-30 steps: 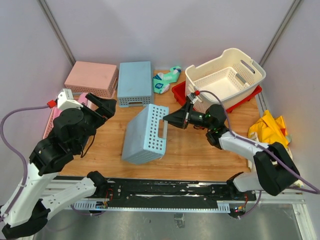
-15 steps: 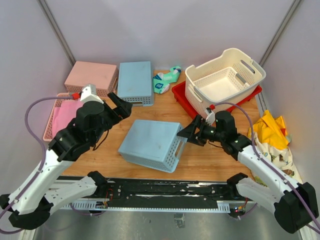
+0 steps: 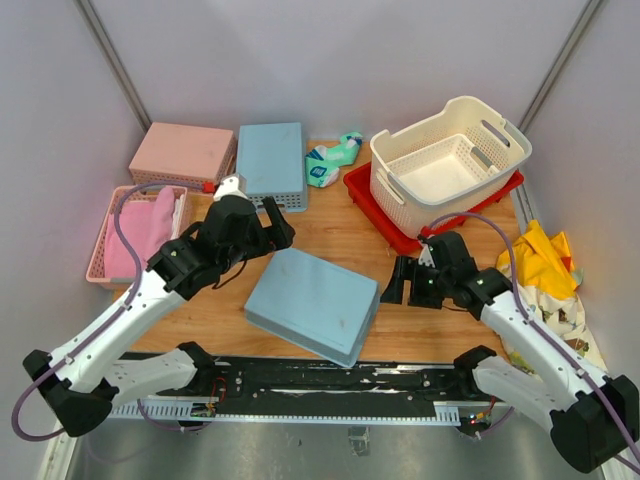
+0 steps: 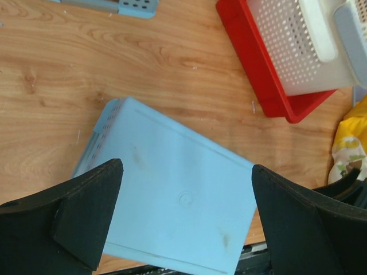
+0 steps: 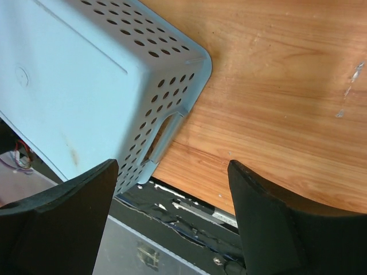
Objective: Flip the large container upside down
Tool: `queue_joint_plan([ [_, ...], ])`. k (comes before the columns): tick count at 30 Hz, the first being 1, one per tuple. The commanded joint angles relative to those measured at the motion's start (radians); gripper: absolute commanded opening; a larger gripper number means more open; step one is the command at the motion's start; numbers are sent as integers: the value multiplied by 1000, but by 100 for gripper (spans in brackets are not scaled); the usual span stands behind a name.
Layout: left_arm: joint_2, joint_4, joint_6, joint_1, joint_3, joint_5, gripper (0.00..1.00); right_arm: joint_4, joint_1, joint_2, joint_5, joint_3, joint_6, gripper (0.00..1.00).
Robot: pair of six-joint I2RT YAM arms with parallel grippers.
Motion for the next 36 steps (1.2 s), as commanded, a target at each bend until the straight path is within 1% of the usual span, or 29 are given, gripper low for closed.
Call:
queue_joint_plan([
  [1, -26, -2, 12, -8, -77, 117, 99, -54, -24, -32, 15, 65, -146, 79],
  [4, -95, -34, -27, -17, -187, 191, 99, 4, -23, -25, 12, 112, -183, 79],
  [7, -183, -106, -89, -36, -264, 228, 99, 131, -23, 29, -1, 143, -195, 79],
  [12, -305, -132, -204, -39, -412, 287, 99, 234, -24, 215, -53, 224, -215, 79],
  [14, -324, -126, -238, -40, -462, 321, 99, 248, -23, 294, -103, 257, -217, 79],
  [17, -315, -104, -240, -40, -523, 350, 99, 236, -23, 391, -132, 288, -210, 78],
  [21, -316, -5, -237, -40, -582, 388, 99, 260, -23, 427, -190, 249, -197, 77],
  [23, -294, 88, -251, -40, -622, 431, 99, 266, -23, 420, -223, 214, -195, 77],
  [26, -251, 274, -279, -40, -673, 460, 99, 266, -23, 393, -264, 158, -191, 77],
  [29, -195, 378, -282, -39, -655, 409, 99, 237, -23, 365, -294, 119, -207, 77],
  [32, -103, 386, -239, -29, -560, 340, 99, 200, -23, 328, -315, 96, -221, 77],
  [36, 19, 389, -159, 24, -436, 339, 99, 206, -22, 263, -361, 48, -178, 77],
])
